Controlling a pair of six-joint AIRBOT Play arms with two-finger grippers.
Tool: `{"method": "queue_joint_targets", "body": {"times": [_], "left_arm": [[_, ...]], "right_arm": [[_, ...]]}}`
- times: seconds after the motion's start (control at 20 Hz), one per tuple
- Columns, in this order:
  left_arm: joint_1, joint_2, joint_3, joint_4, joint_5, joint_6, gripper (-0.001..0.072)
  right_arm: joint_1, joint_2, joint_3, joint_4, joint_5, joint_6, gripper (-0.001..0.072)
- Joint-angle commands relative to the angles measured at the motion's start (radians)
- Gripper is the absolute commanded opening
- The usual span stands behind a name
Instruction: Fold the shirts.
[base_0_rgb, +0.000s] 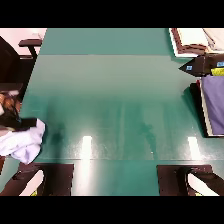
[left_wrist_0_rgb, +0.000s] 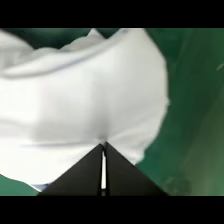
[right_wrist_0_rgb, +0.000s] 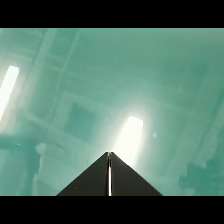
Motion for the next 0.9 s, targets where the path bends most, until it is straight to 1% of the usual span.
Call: {"method": "queue_joint_targets", "body": {"times": [0.0, 0.05, 0.15, 0.3, 0.4, 0.45, 0.55, 0.7, 0.85], "left_arm": [[-0.042, 0.005, 0.297, -0.187, -0.002, 0.013, 0.0019], [-0.085, 0.005, 0.398, -0.237, 0.002, 0.013, 0.0018], [-0.211, 0.003, 0.581, -0.285, 0.037, 0.013, 0.0018], [-0.415, -0.027, 0.773, -0.28, 0.119, 0.013, 0.0017], [-0.535, -0.089, 0.872, -0.275, 0.135, 0.013, 0.0017], [-0.587, -0.13, 0.912, -0.274, 0.135, 0.021, 0.0017], [-0.695, -0.238, 0.985, -0.273, 0.146, 0.062, 0.0017], [-0.849, -0.452, 1.104, -0.272, 0.195, 0.134, 0.0017], [-0.977, -0.676, 1.194, -0.289, 0.231, 0.171, 0.0021]], "right_arm": [[0.0, 0.004, 0.035, 0.007, -0.046, 0.0, 0.0015], [0.0, 0.004, 0.064, 0.006, -0.047, 0.0, 0.0015], [0.0, 0.004, 0.129, 0.003, -0.071, 0.0, 0.0015], [-0.002, 0.004, 0.232, -0.004, -0.131, 0.0, 0.0015], [-0.019, 0.003, 0.291, -0.004, -0.142, 0.0, 0.0015], [-0.033, 0.002, 0.317, -0.004, -0.138, 0.0, 0.0016], [-0.073, 0.002, 0.36, -0.003, -0.125, 0.0, 0.0016], [-0.13, 0.002, 0.397, -0.001, -0.094, 0.0, 0.0016], [-0.159, 0.002, 0.401, -0.002, -0.047, 0.001, 0.0015]]}}
